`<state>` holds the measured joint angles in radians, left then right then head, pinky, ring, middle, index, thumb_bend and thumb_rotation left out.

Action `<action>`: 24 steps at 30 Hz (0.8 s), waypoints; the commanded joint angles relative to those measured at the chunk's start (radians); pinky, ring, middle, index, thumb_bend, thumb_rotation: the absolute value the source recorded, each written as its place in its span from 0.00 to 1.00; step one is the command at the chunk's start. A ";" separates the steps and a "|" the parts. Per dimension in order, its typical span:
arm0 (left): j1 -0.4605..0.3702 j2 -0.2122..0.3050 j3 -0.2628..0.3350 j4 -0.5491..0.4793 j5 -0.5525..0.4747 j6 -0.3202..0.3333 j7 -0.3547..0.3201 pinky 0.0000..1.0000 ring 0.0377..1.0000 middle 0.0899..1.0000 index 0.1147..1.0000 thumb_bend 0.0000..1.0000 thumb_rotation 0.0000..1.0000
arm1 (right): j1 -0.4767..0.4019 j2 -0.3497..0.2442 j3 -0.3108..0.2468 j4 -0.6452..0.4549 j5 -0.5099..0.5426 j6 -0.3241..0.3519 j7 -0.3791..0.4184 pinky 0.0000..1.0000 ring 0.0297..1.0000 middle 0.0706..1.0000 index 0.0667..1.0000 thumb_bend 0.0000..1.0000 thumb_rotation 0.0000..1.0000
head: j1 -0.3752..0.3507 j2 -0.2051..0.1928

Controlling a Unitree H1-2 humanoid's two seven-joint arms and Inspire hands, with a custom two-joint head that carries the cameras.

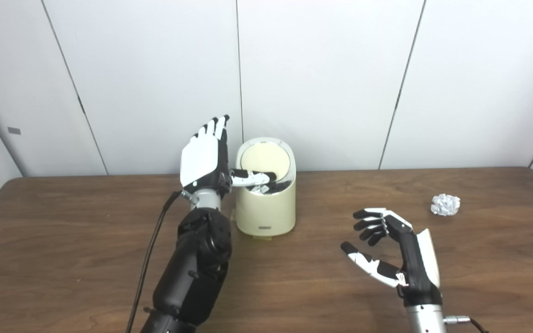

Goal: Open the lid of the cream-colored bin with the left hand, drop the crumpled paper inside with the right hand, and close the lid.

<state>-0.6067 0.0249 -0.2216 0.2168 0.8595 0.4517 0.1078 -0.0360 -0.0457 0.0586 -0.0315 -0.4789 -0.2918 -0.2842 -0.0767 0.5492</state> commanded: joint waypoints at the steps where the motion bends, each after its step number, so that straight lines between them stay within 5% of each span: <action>1: -0.023 0.004 0.015 -0.010 -0.023 0.006 0.012 1.00 1.00 1.00 1.00 0.82 0.70 | 0.037 0.026 0.016 0.050 0.000 -0.020 -0.014 0.29 0.37 0.47 0.56 0.39 0.16 | -0.001 0.002; 3: -0.019 -0.006 0.028 -0.020 -0.054 -0.004 0.028 1.00 1.00 1.00 1.00 0.81 0.90 | 0.037 0.026 0.017 0.048 0.003 -0.013 -0.010 0.27 0.35 0.45 0.57 0.39 0.15 | 0.002 0.000; 5: -0.017 -0.011 0.035 -0.030 -0.077 -0.012 0.039 1.00 1.00 1.00 1.00 0.83 0.98 | 0.036 0.025 0.017 0.050 0.006 -0.016 -0.009 0.29 0.37 0.46 0.56 0.39 0.15 | 0.002 0.000; 8: -0.020 -0.015 0.045 -0.042 -0.108 -0.011 0.038 1.00 1.00 1.00 1.00 0.88 1.00 | 0.033 0.023 0.019 0.056 0.001 -0.020 -0.012 0.37 0.46 0.51 0.56 0.39 0.15 | 0.002 -0.002; 14: -0.018 -0.040 0.110 -0.123 -0.259 0.001 -0.042 1.00 1.00 1.00 1.00 0.90 1.00 | 0.028 0.018 0.024 0.073 -0.004 -0.040 -0.021 0.32 0.40 0.48 0.56 0.38 0.10 | 0.000 -0.007; 24: 0.056 -0.074 0.210 -0.327 -0.518 -0.156 -0.025 1.00 1.00 1.00 1.00 0.64 1.00 | 0.028 0.008 0.033 0.066 -0.011 -0.017 -0.008 0.31 0.40 0.48 0.56 0.40 0.15 | 0.001 -0.010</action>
<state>-0.5317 -0.0492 -0.0245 -0.0749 0.3592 0.3543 0.0598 -0.0401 -0.0530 0.0791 -0.0269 -0.4857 -0.2971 -0.2846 -0.0752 0.5400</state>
